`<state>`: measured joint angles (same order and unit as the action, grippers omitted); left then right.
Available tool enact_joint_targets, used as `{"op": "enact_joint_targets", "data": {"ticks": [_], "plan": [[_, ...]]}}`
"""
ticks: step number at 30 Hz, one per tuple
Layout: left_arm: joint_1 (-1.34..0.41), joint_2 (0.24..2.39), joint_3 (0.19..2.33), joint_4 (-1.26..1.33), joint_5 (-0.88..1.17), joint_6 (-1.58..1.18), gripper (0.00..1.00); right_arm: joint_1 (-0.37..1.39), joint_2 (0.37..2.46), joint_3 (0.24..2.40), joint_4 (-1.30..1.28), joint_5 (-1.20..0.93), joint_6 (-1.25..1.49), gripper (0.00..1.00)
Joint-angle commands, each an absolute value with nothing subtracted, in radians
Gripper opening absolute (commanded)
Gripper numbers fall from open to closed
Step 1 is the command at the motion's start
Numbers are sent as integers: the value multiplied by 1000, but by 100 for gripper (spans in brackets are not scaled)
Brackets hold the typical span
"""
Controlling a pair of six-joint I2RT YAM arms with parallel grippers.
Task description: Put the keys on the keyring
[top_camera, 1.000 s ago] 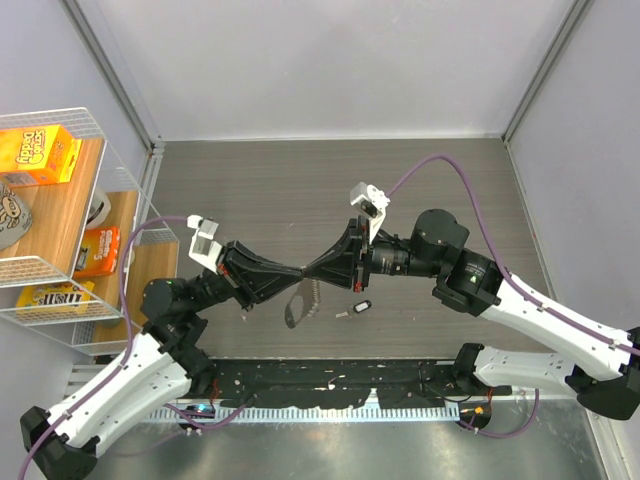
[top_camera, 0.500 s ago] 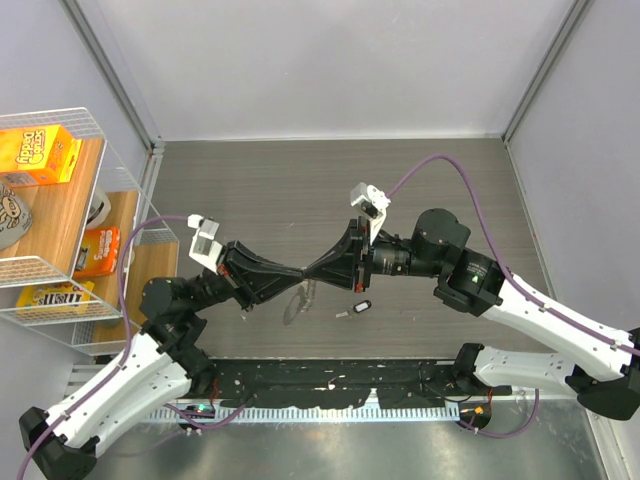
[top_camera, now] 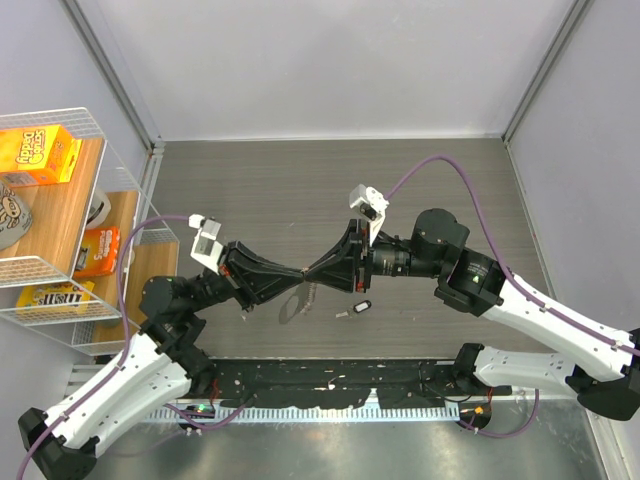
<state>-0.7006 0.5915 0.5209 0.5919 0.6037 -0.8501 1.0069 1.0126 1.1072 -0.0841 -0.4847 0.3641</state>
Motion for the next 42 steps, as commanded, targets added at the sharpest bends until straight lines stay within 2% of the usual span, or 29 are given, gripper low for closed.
{"op": "enact_joint_targets", "data": {"ticks": [1, 6, 16, 28, 42], "plan": [[-698, 586, 568, 612, 594, -825, 0, 1012, 994, 1152, -74, -506, 347, 23], [-698, 584, 569, 601, 592, -821, 0, 1012, 989, 1155, -80, -497, 339, 29], [-698, 584, 578, 589, 604, -816, 0, 1012, 985, 1170, -106, -486, 316, 33], [-699, 577, 598, 534, 634, -798, 0, 1012, 999, 1268, -248, -471, 239, 42], [-698, 583, 624, 483, 699, -770, 0, 1012, 1077, 1423, -488, -502, 118, 41]]}}
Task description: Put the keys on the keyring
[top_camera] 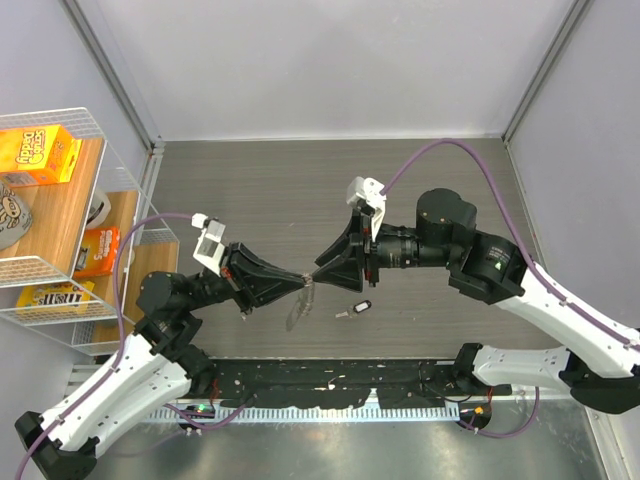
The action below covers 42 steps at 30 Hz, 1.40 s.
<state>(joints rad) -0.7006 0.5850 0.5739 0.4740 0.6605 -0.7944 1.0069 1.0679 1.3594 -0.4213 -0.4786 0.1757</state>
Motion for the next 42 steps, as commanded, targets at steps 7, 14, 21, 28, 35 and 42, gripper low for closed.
{"op": "enact_joint_targets", "data": {"ticks": [7, 14, 21, 28, 35, 42], "plan": [[-698, 577, 641, 443, 729, -747, 0, 1012, 1097, 1457, -537, -557, 77, 39], [-698, 574, 657, 403, 742, -726, 0, 1012, 1121, 1480, -560, -597, 63, 38], [-699, 578, 664, 390, 753, -719, 0, 1012, 1140, 1496, -566, -626, 54, 37], [-698, 575, 666, 390, 746, -719, 0, 1012, 1146, 1494, -574, -644, 48, 35], [-698, 560, 644, 460, 719, -764, 0, 1012, 1112, 1436, -485, -635, 84, 34], [-698, 537, 617, 535, 677, -811, 0, 1014, 1065, 1382, -385, -601, 124, 31]]}}
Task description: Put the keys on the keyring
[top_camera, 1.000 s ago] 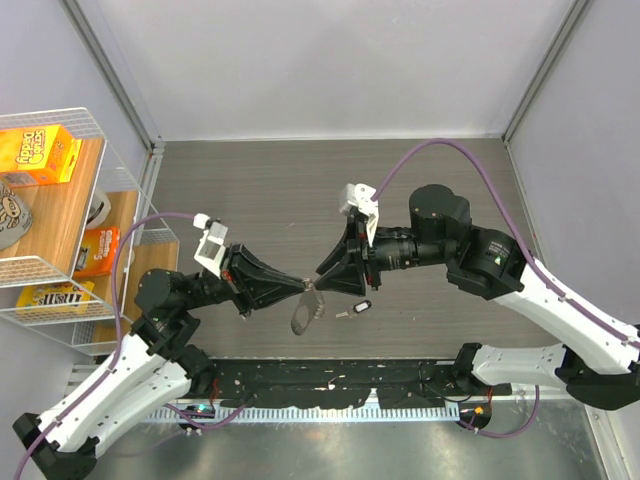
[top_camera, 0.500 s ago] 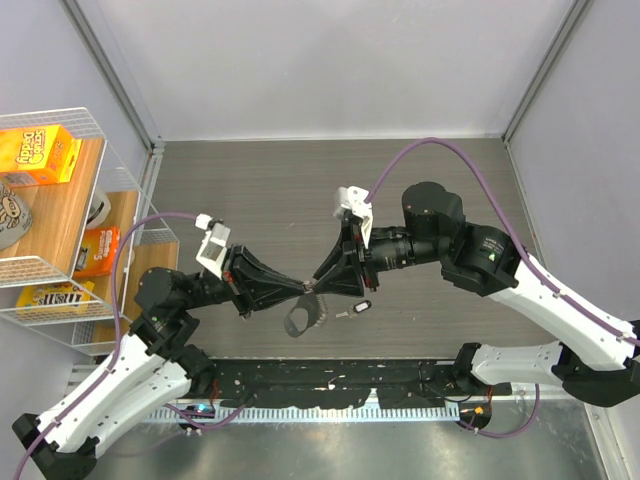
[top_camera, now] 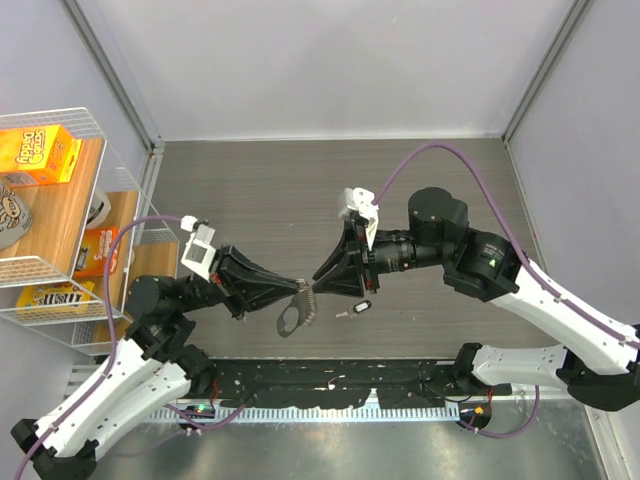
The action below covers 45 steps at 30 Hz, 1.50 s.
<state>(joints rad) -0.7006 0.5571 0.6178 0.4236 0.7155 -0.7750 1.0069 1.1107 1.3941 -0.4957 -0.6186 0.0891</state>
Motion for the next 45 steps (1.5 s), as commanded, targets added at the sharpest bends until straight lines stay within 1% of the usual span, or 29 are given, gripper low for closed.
{"op": "enact_joint_targets", "data": {"ticks": [1, 3, 8, 17, 45], "plan": [[-698, 535, 615, 541, 673, -816, 0, 1012, 1060, 1378, -376, -600, 135, 31], [-699, 534, 615, 549, 666, -819, 0, 1014, 1043, 1358, -335, -597, 156, 28], [-698, 528, 609, 569, 644, -828, 0, 1014, 991, 1278, -180, -584, 218, 26], [-698, 520, 584, 629, 574, -862, 0, 1014, 977, 1236, -68, -552, 281, 27], [-698, 531, 584, 676, 551, -871, 0, 1014, 1048, 1243, -31, -568, 330, 24]]}}
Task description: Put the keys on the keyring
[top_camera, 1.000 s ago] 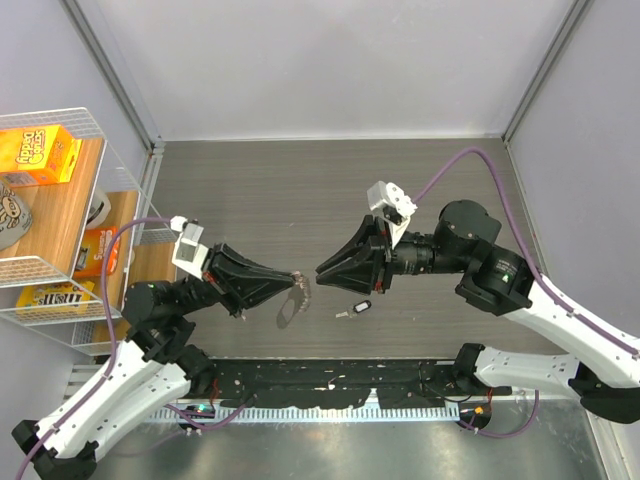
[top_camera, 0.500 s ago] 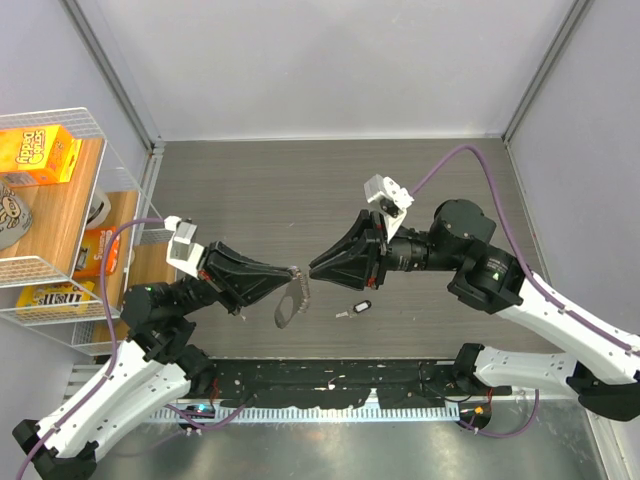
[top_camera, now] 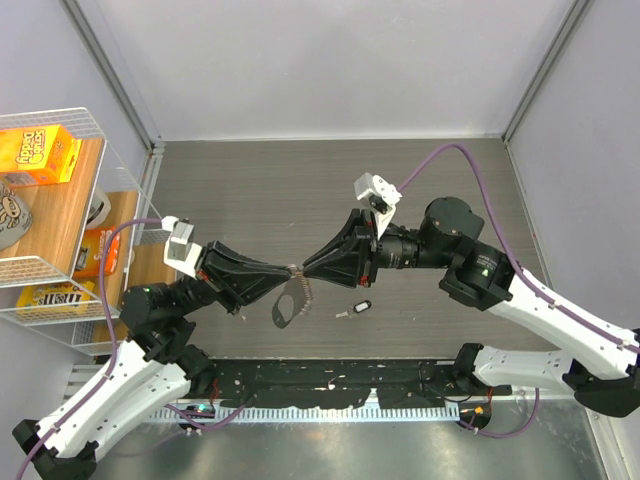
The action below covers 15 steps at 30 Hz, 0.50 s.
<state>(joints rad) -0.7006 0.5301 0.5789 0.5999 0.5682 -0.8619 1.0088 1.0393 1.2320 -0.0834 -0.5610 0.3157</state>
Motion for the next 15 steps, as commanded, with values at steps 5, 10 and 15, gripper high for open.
{"op": "enact_joint_targets", "data": {"ticks": [5, 10, 15], "plan": [[-698, 528, 583, 675, 545, -870, 0, 1012, 1052, 1244, -28, -575, 334, 23], [-698, 528, 584, 673, 540, -868, 0, 1017, 1057, 1244, -20, -583, 341, 23], [-698, 529, 584, 669, 537, -864, 0, 1023, 1063, 1249, -17, -589, 339, 22]]}}
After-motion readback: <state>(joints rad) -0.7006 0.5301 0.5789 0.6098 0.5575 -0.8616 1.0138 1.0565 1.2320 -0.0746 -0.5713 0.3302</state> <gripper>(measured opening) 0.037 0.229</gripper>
